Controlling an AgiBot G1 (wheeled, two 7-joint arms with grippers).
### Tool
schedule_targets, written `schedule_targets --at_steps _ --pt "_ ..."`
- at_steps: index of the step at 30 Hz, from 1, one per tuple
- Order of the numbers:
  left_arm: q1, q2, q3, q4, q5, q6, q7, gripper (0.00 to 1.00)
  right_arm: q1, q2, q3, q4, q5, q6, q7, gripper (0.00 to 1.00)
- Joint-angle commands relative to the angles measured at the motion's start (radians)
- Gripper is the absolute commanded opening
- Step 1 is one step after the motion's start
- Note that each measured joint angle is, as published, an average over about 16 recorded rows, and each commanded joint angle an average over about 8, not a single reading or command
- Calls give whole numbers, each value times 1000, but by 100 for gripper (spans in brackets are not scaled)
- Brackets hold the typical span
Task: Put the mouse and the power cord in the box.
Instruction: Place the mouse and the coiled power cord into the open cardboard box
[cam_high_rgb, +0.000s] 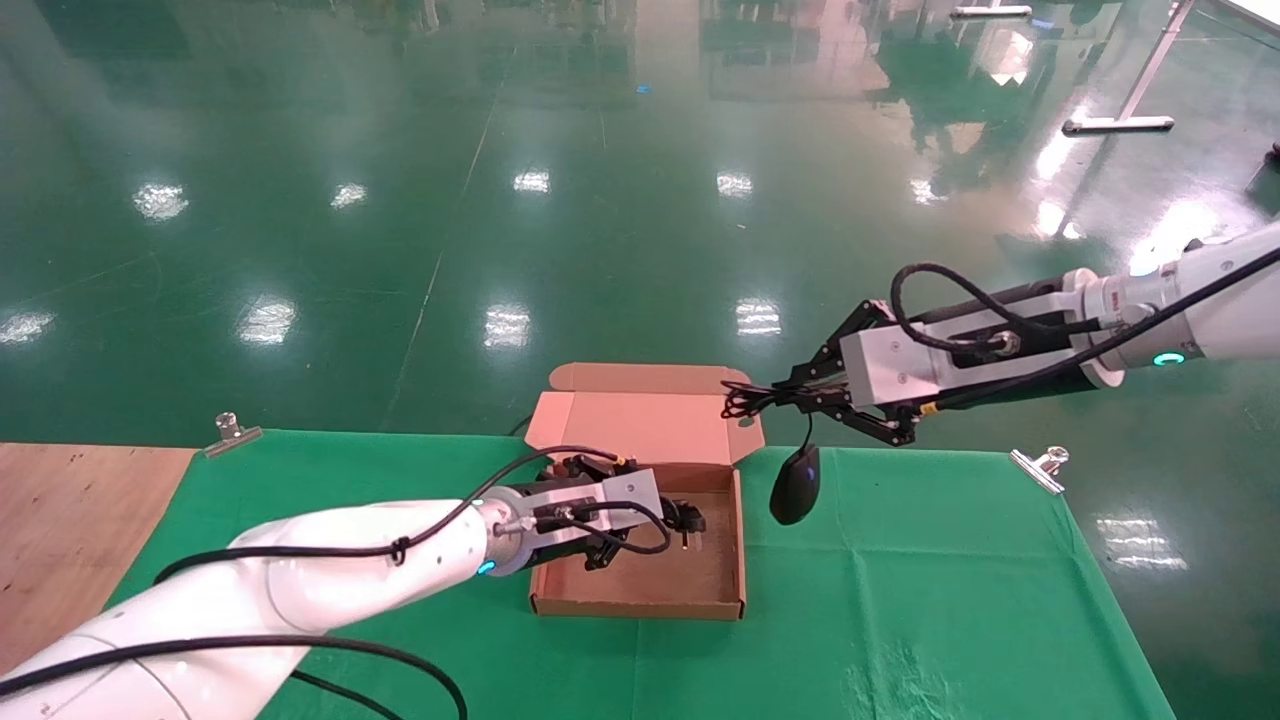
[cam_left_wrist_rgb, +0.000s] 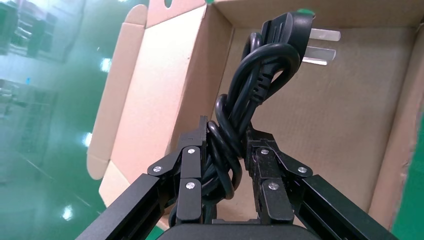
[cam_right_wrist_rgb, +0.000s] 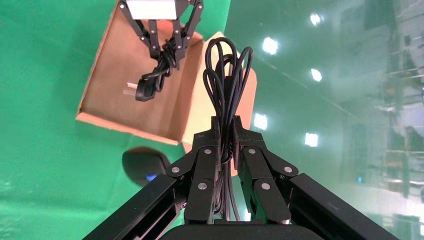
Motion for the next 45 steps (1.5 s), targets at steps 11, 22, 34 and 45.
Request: schedule_targets --at_steps 11,22,34,45 --pt "-12 -3 161 -91 3 -35 -97 65 -8 -8 0 -44 1 8 -30 0" --pt "-32 -5 213 -104 -72 -14 -65 100 14 -4 2 -57 3 -22 -46 0" --pt "-40 -5 240 -95 -149 -28 -41 100 43 -18 -2 -62 -1 -53 -40 0" --pt "-65 -15 190 -18 -292 -19 32 100 60 -70 -13 -62 -16 -56 -16 0"
